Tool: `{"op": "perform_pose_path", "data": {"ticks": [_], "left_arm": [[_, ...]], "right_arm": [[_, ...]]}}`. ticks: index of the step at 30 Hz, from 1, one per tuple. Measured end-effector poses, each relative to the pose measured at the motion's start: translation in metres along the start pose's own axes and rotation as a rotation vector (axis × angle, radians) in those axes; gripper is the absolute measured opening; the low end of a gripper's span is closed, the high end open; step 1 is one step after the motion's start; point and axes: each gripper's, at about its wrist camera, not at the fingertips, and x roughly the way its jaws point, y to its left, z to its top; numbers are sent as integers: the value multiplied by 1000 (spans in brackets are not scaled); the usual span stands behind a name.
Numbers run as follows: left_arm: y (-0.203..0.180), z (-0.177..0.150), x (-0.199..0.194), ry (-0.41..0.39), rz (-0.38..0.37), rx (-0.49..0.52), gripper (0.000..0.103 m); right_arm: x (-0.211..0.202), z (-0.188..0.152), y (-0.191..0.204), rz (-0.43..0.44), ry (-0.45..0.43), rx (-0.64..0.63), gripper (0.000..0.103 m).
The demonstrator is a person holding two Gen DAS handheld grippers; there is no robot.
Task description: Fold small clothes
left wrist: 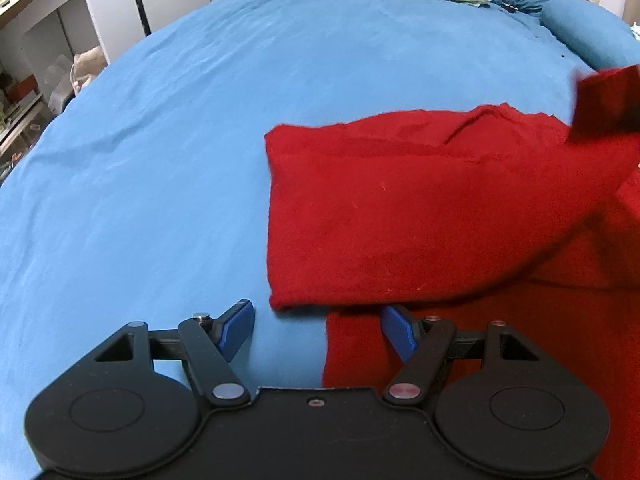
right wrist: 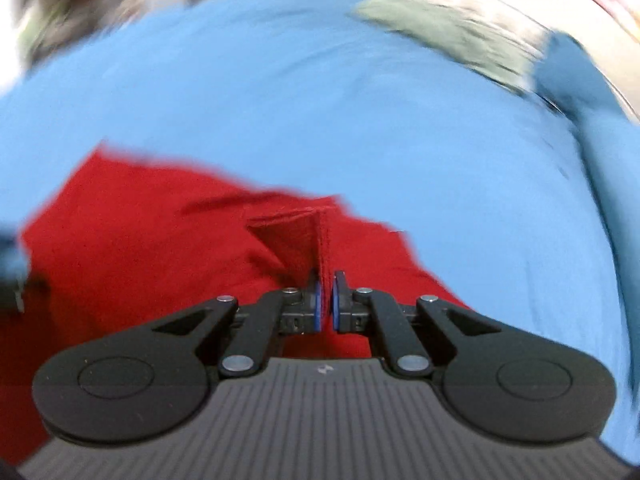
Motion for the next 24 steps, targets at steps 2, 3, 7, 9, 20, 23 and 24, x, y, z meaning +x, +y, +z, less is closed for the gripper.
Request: {"op": "perform_pose_path", "data": {"ticks": [2, 3, 7, 9, 20, 23, 24], "left_arm": [[-2, 4, 3, -11, -3, 0, 73], [-4, 5, 5, -12, -5, -5, 71], [-10, 10, 9, -19, -8, -13, 60], [-13, 11, 9, -27, -11, 0, 39], [-9, -3, 4, 12, 68, 3, 12], [-8, -2, 0, 27, 71, 14, 16], [-8, 2, -1, 32, 75, 19, 22]], "right_arm": [[-15, -1, -31, -36, -23, 130, 20], [-20, -5, -46, -64, -27, 188, 20], [-25, -35, -92, -74, 11, 411, 20], [-23, -53, -106, -66, 24, 494, 20], [-23, -108, -118, -59, 24, 677, 20], [-19, -135, -115, -61, 89, 692, 26], [-20, -142, -114, -73, 98, 701, 37]]}}
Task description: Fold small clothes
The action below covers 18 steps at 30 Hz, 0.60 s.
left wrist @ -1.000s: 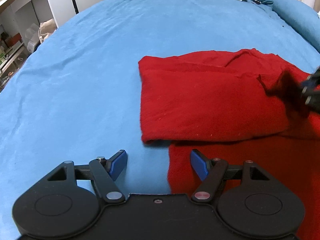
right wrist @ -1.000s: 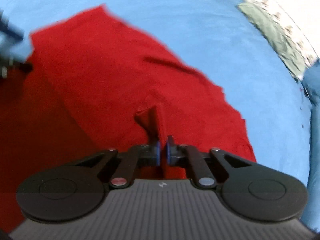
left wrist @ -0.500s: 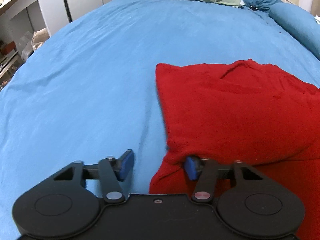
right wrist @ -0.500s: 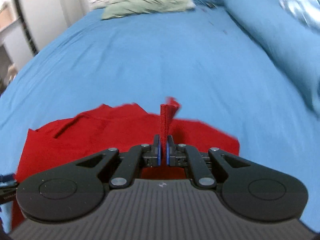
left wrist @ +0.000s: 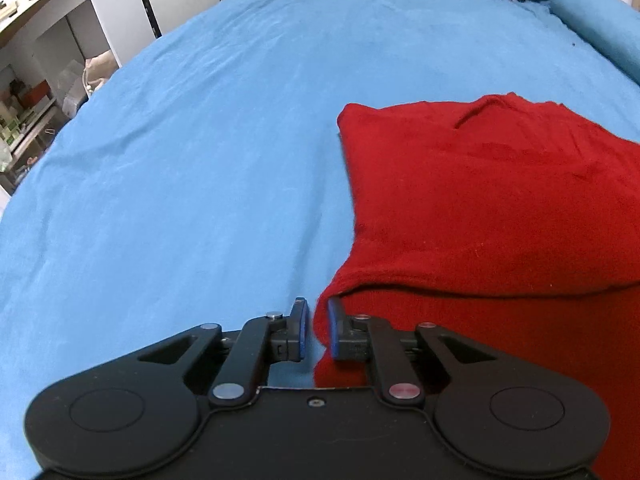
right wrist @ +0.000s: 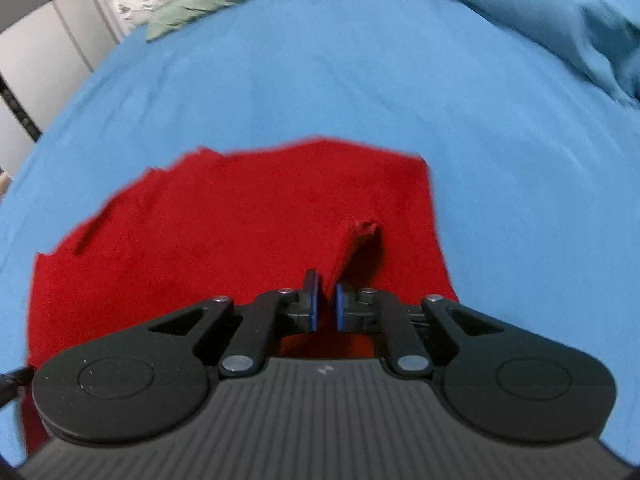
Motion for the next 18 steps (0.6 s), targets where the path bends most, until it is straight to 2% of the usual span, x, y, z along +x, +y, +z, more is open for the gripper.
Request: {"op": "perform_pose_path", "data": {"ticks": [1, 2, 3, 4, 8, 12, 14, 15, 16, 18], "left_arm": [[1, 2, -4, 2, 4, 4, 28], [1, 3, -10, -9, 2, 9, 44], [3, 2, -18, -32, -10, 10, 55], [2, 3, -24, -53, -31, 12, 57], [-10, 18, -31, -98, -152, 42, 70], [-25, 32, -13, -112, -218, 62, 70], [-30, 33, -3, -102, -243, 69, 70], [-32, 31, 2, -85, -239, 76, 70], [-34, 28, 6, -63, -233, 86, 70], [-33, 18, 16, -5, -222, 97, 70]], "right_arm": [[-1, -5, -4, -20, 8, 12, 59], [-4, -9, -7, -44, 9, 20, 70], [-11, -13, -8, -74, -9, 22, 83], [-18, -16, -6, -84, -39, 9, 87], [-28, -26, 17, -32, -80, -166, 90], [-8, -23, 42, 23, -76, -301, 90], [9, -25, 43, 20, -42, -305, 91], [20, -26, 40, 4, -7, -289, 96], [24, -29, 34, 5, -7, -268, 100], [22, -32, 26, 28, -35, -231, 101]]}}
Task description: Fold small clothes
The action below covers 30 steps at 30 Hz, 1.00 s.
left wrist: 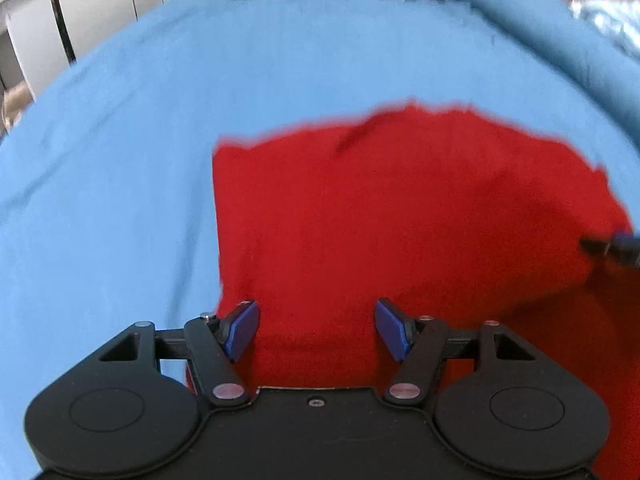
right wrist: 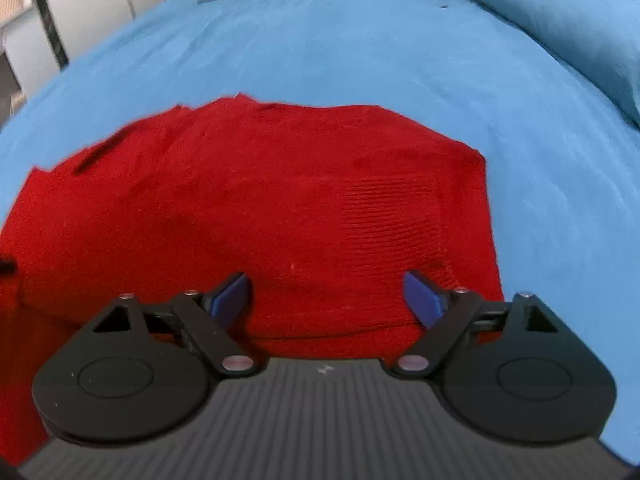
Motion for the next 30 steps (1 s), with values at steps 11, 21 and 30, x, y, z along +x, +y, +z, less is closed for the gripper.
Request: {"op": "perform_pose_path", "data": {"ticks": [11, 21, 30], "left_arm": [[13, -11, -39, -66, 48, -63, 73], [39, -75, -123, -20, 102, -132, 74], [42, -161, -149, -7, 50, -157, 74]], "right_arm": [[-55, 7, -14, -4, -65, 18, 101], [-158, -28, -44, 1, -113, 48, 101], [-188, -116, -66, 48, -36, 27, 100]]}}
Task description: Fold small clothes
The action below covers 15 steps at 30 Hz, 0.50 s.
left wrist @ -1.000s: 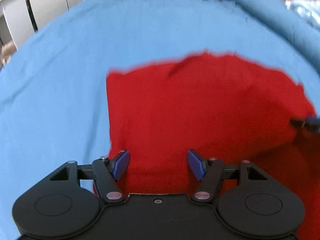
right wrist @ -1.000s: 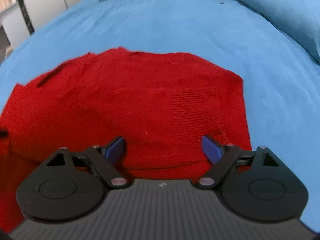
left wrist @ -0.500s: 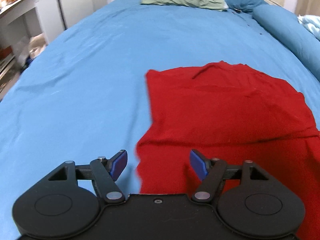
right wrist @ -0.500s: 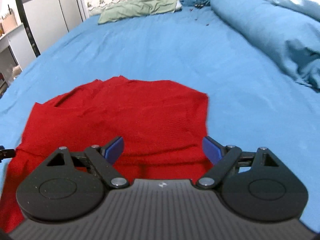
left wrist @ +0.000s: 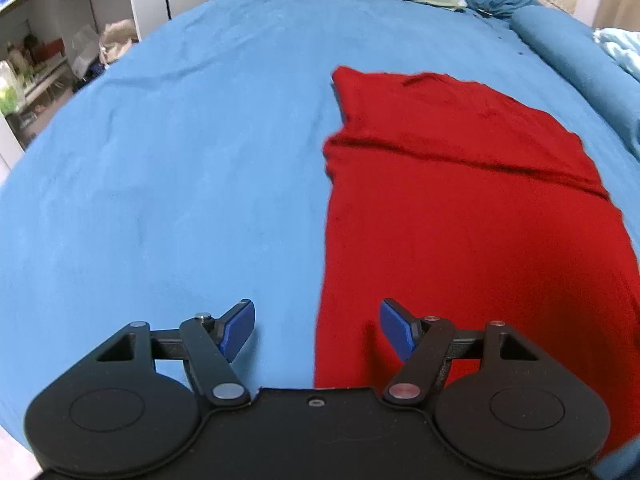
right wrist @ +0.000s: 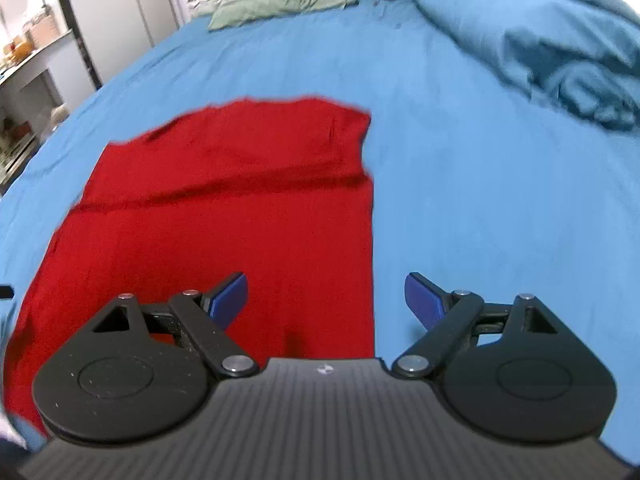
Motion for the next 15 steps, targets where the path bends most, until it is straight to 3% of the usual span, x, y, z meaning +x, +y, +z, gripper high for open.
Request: {"op": "perform_pose_path", "data": {"ticks": [4, 7, 10, 15], "left_arm": [[3, -37, -5, 13, -53, 15, 74], [3, -64, -12, 20, -59, 7, 69], [1, -79, -26, -16, -97, -23, 69], [-9, -93, -32, -20, -103, 9, 53]], "right_arm": [[-5, -38, -4, -3, 71, 6, 98], [-15, -63, 2, -61, 66, -34, 98], [-30, -81, 8, -41, 79, -37, 98], [-52, -105, 12, -4, 109, 52, 98]]}}
